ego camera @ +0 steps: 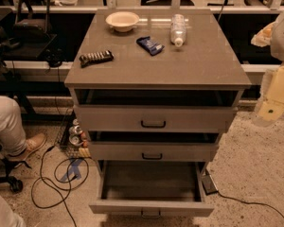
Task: Close bottom drawer
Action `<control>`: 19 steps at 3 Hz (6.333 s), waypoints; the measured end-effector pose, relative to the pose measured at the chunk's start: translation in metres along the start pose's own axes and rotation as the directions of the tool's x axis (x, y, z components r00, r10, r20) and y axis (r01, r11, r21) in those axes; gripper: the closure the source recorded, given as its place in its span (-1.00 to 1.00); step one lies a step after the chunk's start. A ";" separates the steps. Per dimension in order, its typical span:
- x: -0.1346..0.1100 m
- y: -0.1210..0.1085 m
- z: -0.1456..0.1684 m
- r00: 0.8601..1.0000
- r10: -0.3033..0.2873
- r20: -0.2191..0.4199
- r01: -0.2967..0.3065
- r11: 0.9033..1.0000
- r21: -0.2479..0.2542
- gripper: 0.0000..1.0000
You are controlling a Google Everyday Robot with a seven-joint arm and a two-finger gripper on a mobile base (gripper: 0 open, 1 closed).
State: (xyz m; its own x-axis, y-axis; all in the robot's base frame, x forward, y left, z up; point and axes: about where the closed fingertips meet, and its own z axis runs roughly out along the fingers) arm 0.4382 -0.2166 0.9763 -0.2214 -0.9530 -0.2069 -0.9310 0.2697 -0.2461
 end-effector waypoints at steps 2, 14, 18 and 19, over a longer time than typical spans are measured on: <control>0.010 0.002 0.028 0.997 0.060 0.058 -0.057 0.997 -0.057 -1.00; 0.191 0.169 0.627 0.587 0.781 -0.215 -0.734 0.401 -0.548 -0.54; 0.221 0.180 0.775 0.404 0.873 -0.274 -0.898 0.321 -0.301 1.00; 0.220 0.173 0.780 0.399 0.884 -0.246 -0.901 0.328 -0.284 1.00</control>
Offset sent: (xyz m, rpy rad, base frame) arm 0.0152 -0.0171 -0.0945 0.2735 0.1657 -0.0944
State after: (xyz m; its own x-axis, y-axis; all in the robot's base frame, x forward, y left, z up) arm 0.4554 -0.2720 0.1494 -0.9821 -0.1756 -0.0675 -0.1881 0.9078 0.3749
